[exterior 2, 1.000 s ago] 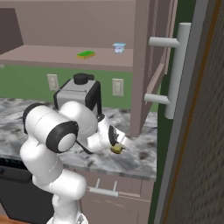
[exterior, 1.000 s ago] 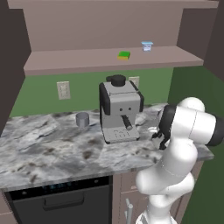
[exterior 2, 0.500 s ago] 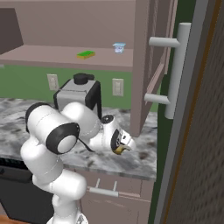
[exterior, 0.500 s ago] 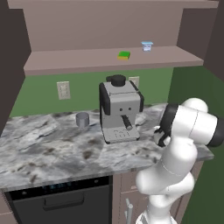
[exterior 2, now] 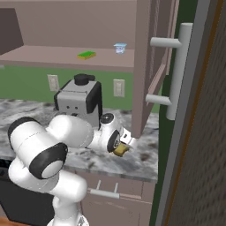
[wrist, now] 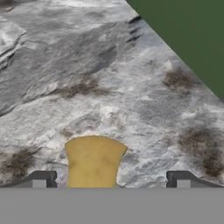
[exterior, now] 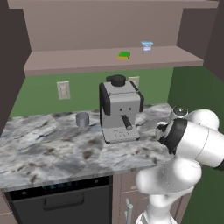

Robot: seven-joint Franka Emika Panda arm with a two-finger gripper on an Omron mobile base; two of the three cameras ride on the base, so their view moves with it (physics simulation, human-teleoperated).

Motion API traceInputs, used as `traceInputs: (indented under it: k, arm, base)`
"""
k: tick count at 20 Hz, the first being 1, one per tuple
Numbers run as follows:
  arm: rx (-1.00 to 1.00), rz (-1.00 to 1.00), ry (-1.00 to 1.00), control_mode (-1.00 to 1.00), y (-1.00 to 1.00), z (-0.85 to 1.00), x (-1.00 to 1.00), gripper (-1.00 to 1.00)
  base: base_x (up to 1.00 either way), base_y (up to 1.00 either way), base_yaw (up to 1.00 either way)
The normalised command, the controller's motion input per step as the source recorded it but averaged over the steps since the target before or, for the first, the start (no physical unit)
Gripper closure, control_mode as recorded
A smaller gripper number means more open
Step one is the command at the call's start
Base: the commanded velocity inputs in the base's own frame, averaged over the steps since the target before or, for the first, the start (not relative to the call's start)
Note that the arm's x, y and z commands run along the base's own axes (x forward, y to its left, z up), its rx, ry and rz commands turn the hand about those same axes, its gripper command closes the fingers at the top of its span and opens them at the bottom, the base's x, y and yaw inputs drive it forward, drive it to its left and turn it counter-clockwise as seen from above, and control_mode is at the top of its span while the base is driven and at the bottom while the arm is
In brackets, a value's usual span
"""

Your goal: Pick the sponge and sponge from the cabinet and place them on the counter.

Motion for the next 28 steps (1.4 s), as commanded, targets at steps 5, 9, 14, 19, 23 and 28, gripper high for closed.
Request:
traceInputs:
  k: [5,9,14,19,23,28]
  arm:
    - [-0.04,0.0,-0.17,-1.0,0.34,0.4,-0.33,-1.0]
    - [-0.06,0.0,-0.16,-1.0,0.48,0.38,-0.3,-1.0]
    - [-0.05,0.0,-0.15,-1.0,0.37,0.54,-0.31,-1.0]
    - [-0.04,0.0,-0.11,-1.0,0.21,0.64,-0.36,-1.0]
    - [-0.03,0.0,-0.07,-1.0,0.15,0.59,-0.38,-1.0]
    - [-0.04,0.0,-0.03,-1.0,0.16,0.35,-0.43,-1.0]
  base:
    - [0.0,0.0,0.0]
    - [0.0,0.0,0.0]
    - [0.0,0.0,0.0]
    - [0.0,0.0,0.0]
    - [0.0,0.0,0.0]
    - [0.0,0.0,0.0]
